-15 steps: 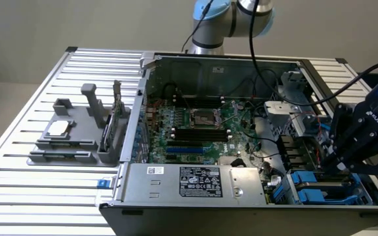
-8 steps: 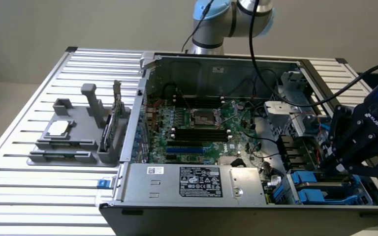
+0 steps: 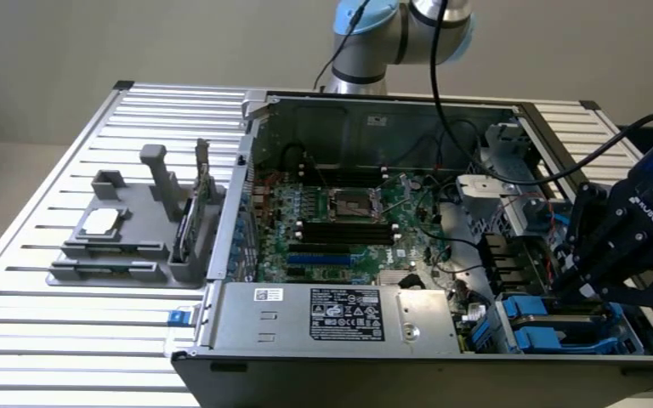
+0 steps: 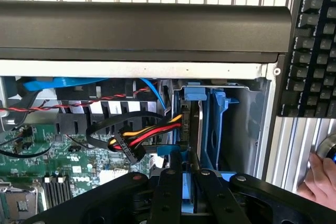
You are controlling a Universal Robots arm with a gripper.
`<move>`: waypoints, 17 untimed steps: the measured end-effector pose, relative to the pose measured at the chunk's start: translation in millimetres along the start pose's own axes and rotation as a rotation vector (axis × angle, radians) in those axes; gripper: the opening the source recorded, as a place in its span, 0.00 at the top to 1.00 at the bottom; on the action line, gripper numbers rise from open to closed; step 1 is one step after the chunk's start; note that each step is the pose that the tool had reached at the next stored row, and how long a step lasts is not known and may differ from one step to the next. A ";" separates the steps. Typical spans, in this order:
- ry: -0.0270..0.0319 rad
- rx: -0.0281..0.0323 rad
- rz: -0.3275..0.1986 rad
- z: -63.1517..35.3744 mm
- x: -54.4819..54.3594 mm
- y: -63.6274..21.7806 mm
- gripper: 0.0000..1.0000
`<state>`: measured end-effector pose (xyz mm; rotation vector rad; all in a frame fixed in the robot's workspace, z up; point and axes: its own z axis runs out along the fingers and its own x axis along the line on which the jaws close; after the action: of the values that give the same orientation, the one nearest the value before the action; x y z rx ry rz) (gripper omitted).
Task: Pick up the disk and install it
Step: 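Insert the second disk wire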
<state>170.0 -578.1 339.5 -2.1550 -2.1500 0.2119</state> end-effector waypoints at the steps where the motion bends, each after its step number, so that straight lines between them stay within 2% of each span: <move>1: 0.0004 0.0001 0.002 0.1 0.0 0.0 0.84; 17: 0.0055 0.0010 0.028 1.4 0.2 0.2 0.84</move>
<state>170.0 -577.9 338.1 -2.1835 -2.1176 0.2088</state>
